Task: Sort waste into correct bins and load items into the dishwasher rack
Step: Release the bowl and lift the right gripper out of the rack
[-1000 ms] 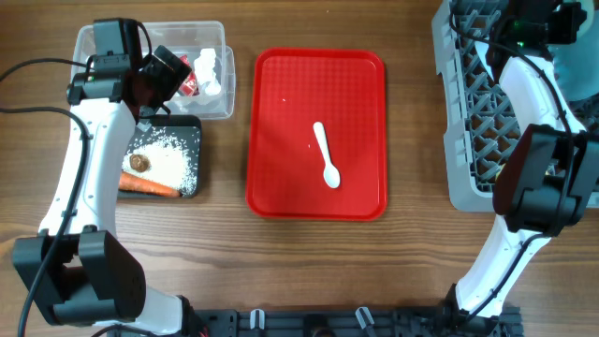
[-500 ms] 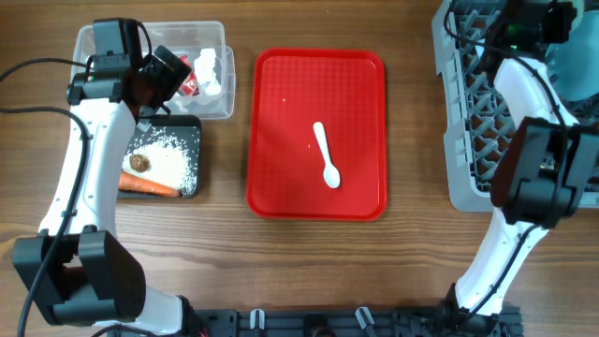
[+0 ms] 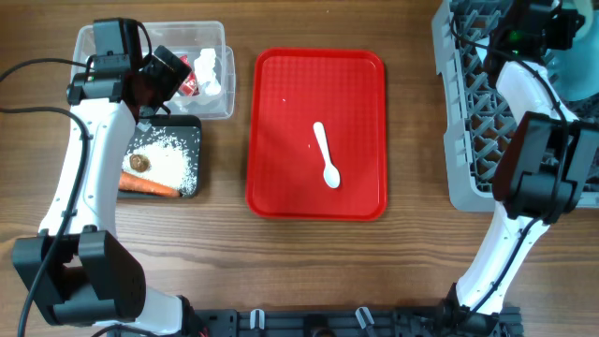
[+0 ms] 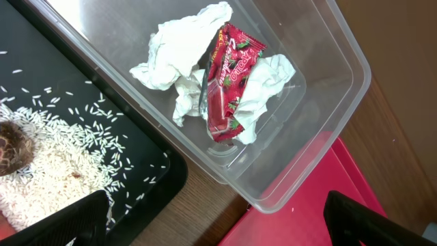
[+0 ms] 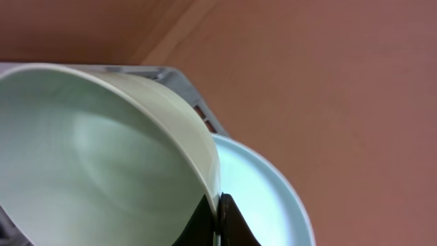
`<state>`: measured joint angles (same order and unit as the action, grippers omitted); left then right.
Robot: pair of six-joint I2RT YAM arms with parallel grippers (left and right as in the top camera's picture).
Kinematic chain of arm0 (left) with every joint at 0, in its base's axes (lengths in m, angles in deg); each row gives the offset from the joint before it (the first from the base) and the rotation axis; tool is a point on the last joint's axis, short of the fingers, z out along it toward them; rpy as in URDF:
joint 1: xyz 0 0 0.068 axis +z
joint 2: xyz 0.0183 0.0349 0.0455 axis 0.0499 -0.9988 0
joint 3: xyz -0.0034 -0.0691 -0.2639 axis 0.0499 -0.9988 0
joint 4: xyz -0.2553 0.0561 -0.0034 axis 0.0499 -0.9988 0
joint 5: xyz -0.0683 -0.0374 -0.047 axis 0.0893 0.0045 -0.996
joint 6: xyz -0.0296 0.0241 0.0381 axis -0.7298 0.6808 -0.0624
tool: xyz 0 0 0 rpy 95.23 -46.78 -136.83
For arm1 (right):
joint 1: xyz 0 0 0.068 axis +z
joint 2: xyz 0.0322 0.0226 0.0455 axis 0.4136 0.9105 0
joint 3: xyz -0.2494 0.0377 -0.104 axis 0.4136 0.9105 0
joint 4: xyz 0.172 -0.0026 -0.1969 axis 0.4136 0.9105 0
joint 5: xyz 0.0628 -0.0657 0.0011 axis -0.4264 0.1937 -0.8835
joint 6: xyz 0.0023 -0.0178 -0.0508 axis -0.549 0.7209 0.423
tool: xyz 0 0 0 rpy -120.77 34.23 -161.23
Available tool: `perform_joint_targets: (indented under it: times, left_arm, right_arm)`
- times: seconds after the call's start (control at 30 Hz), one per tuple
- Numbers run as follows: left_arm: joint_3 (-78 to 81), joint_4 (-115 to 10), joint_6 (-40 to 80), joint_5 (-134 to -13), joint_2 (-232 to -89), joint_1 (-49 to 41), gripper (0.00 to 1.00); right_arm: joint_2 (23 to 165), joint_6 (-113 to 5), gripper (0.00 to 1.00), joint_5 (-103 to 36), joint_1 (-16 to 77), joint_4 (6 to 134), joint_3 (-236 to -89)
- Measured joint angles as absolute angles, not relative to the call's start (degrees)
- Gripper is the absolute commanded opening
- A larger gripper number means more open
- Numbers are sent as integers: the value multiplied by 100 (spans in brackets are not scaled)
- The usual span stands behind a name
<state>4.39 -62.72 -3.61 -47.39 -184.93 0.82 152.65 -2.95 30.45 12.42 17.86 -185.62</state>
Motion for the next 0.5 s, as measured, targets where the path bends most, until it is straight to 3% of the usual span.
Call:
perform_joint_targets:
  times: [0.33,0.43,0.5]
  left_arm:
    - [439,-6272,-361,-4741,-18493,82,100]
    - [439,-6272,-361,-4739,-18493,82,100]
    - [439,-6272,-361,-4739,-18493,82,100]
  right_arm:
    - [15318,-188,5,3083,1277,2308,-18573]
    - [15318,-210,24,3126,1314,2347,-18573]
    - [15328,-216,31,3107,1355,2398,-18573]
